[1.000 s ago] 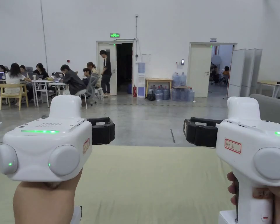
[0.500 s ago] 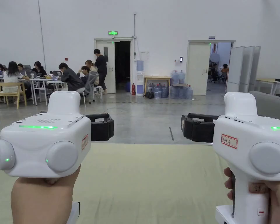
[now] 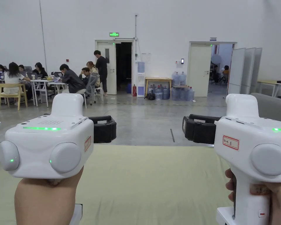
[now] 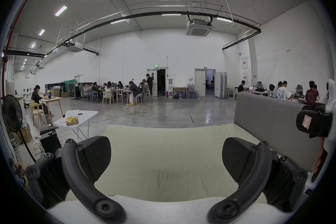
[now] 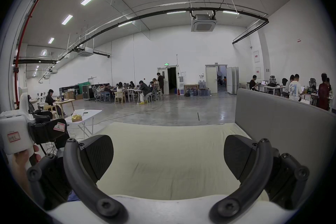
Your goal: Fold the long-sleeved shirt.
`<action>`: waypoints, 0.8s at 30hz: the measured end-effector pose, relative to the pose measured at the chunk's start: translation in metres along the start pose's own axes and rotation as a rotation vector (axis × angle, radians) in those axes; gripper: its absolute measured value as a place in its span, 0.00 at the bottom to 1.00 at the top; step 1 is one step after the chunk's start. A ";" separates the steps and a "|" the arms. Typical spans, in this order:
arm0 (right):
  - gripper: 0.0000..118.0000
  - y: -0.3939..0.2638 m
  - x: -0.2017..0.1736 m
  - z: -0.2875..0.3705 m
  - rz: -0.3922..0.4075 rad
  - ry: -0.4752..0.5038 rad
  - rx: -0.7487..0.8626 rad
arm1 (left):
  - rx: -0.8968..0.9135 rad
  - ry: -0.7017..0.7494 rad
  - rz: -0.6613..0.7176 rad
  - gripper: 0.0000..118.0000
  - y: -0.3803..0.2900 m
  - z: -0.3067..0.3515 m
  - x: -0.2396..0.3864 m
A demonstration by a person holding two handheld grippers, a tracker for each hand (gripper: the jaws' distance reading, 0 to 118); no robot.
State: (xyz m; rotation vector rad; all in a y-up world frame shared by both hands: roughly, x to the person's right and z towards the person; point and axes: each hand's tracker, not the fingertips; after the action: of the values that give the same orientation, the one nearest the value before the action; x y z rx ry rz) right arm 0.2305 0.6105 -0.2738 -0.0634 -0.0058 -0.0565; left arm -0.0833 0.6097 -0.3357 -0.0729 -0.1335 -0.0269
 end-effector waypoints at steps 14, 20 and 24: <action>1.00 -0.008 -0.004 -0.007 0.004 0.007 -0.039 | -0.001 -0.009 0.000 1.00 -0.003 -0.001 0.001; 1.00 -0.014 -0.005 -0.012 0.026 -0.026 -0.062 | -0.009 -0.017 -0.005 1.00 -0.007 -0.002 0.002; 1.00 -0.015 -0.005 -0.012 0.020 -0.015 -0.066 | -0.018 -0.014 -0.001 1.00 -0.008 -0.005 0.002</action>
State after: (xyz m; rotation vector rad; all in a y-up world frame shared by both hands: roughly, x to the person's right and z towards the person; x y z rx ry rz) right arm 0.2247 0.5954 -0.2849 -0.1301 -0.0180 -0.0358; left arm -0.0805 0.6009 -0.3397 -0.0906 -0.1477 -0.0288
